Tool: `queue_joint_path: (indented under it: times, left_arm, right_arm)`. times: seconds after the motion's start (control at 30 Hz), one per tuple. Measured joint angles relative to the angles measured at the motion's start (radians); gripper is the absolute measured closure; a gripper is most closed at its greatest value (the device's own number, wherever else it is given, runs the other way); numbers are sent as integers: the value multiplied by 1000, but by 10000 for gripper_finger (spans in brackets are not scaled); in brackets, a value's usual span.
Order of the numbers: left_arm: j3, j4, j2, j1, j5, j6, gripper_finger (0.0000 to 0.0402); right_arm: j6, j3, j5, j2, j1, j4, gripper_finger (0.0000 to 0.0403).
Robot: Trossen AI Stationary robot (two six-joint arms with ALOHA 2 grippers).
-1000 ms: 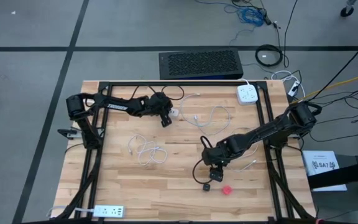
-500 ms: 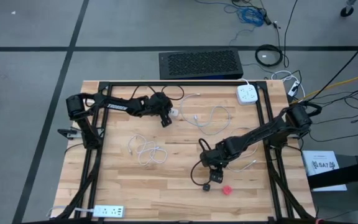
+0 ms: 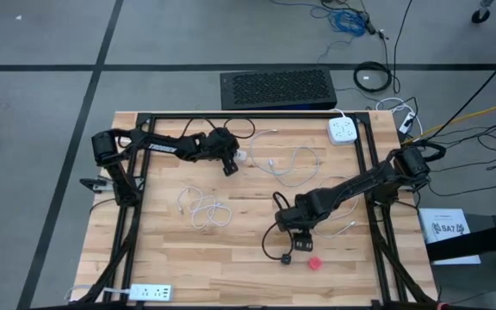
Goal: Insert USB
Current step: Insert the white charger adapter into the white outlet extension
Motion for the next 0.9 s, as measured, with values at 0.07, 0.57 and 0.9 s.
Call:
queue_joint_path:
  times: [0.07, 0.57, 0.9]
  left_arm:
    - [0, 0, 0, 0, 0, 0, 400]
    - [0, -1, -1, 0, 4, 0, 400]
    - [0, -1, -1, 0, 5, 2, 400]
  right_arm:
    - [-31, 13, -1, -1, 0, -21, 132]
    - [-196, 13, 27, 87, 57, -50, 126]
    - [-190, 13, 19, 141, 53, -44, 241]
